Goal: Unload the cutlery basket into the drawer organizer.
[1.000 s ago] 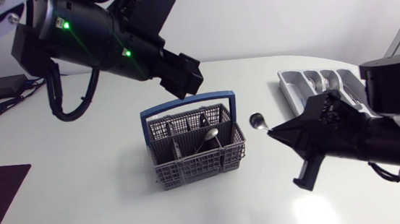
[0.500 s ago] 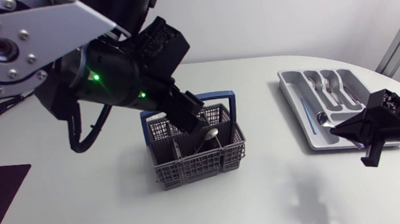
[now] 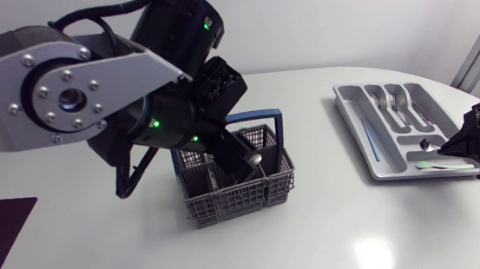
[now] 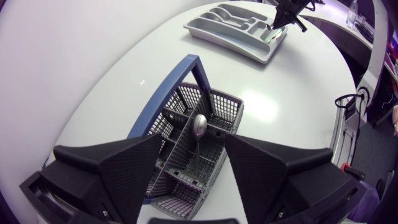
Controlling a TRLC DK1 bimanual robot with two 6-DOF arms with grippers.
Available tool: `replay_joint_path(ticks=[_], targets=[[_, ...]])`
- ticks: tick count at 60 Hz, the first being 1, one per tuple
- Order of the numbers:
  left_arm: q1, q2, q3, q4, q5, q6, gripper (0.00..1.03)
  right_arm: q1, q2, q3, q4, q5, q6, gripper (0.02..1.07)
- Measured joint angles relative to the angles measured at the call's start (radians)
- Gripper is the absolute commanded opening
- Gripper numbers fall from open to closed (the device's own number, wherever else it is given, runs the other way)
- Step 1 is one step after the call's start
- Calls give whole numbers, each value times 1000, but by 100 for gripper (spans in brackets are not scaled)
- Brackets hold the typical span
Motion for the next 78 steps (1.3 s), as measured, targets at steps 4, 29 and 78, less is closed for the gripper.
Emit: replay_joint_path(ticks=[4,29,78], targets=[[0,8,-2,1,-4,0,71,0,24,18,0,37,-31,14],[-26,29,-5,18,-40,8,71,21,77,-15,164,126,-60,37],[75,-234,-370,143,-44,126,71,856,-507,-63,-162,39,1336,47]])
